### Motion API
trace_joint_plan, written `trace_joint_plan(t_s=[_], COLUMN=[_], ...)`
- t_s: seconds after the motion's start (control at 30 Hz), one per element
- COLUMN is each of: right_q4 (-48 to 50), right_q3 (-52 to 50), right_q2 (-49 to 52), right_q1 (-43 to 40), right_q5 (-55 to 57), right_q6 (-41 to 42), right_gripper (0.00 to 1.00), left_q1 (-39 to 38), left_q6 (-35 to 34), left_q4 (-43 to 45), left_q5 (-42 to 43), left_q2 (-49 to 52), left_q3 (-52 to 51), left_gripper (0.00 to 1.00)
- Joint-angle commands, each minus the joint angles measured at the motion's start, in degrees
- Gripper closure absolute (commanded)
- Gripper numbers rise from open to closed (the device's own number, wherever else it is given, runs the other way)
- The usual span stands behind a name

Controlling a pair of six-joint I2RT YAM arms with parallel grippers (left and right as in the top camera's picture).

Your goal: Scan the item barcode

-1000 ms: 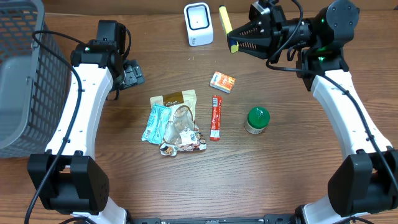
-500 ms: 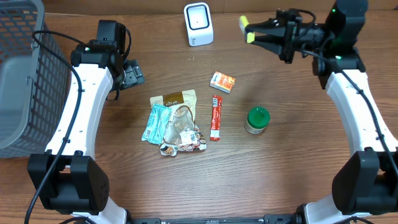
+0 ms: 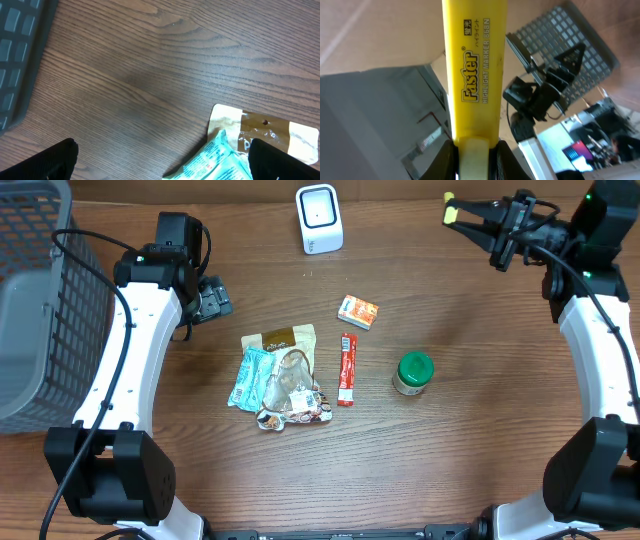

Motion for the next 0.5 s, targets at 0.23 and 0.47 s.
trace_joint_plan(t_s=[0.23,0.47], right_q4=[-0.9,-13.9], right_q3=[0.0,0.0], right_q2=[-0.5,-0.5], right_q1=[-0.7,0.4], right_q5=[19.6,30.2], right_q6=[7.9,0.9], right_gripper=[0.96,0.96], left_q1=[0.0,0.0], left_q6=[0.0,0.0], left_q4=[0.1,0.1], left_q5=[-0.6,-0.6], left_q2=[-0.2,-0.2], left_q3=[1.0,1.0], left_gripper=[0.00,0.00])
